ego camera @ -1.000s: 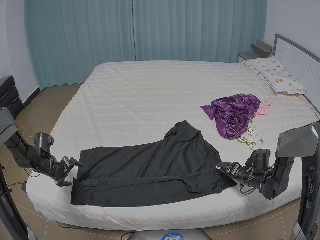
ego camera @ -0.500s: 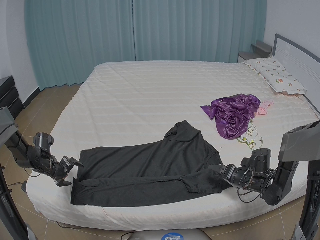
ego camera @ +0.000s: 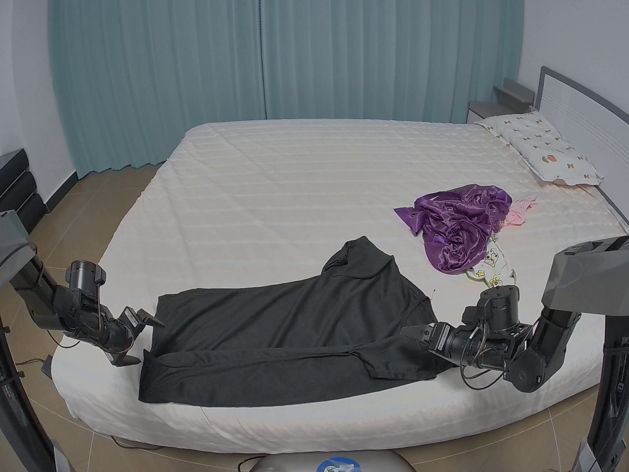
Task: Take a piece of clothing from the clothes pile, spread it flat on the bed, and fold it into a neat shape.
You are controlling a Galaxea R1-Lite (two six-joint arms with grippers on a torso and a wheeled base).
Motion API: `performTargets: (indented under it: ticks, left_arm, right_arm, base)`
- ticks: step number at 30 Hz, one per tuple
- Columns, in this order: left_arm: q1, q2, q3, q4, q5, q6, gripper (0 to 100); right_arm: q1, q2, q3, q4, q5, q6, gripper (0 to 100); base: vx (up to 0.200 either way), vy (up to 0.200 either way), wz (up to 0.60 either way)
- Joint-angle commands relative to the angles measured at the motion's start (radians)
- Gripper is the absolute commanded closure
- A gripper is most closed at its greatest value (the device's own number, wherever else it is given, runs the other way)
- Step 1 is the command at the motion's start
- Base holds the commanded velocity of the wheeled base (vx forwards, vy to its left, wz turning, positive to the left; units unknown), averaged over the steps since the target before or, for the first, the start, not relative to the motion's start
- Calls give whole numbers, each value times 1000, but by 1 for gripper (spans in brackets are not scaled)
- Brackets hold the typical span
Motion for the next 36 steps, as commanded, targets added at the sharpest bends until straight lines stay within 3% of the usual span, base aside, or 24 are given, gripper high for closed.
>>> performTargets:
  ticks: [1, 8, 9, 16, 22, 28, 36]
  left_arm:
    - [-5, 6, 4, -2, 1, 2, 0]
    - [-19, 10, 10, 0, 4, 14, 0]
    - [-21, 12, 10, 0, 4, 16, 100]
    - [-44, 32, 4, 1, 75, 14, 100]
    - [-41, 30, -1, 6, 89, 6, 100]
    - [-36, 32, 1, 4, 182, -4, 100]
    - [-7, 25, 2, 0, 176, -15, 100]
  right_arm:
    - [-11, 19, -10, 1, 1, -12, 0]
    - [-22, 39, -12, -4, 1, -35, 0]
    - [-22, 43, -12, -7, 1, -35, 0]
    - [-42, 68, -13, -10, -1, -63, 0]
    - [-54, 68, -12, -10, 1, -77, 0]
    - [-66, 75, -15, -10, 1, -93, 0]
    - [-69, 100, -64, -10, 11, -92, 0]
  base:
    - [0, 0, 0]
    - [0, 0, 0]
    - [0, 0, 0]
    - [0, 0, 0]
    - [0, 0, 0]
    - [0, 0, 0]
    - [0, 0, 0]
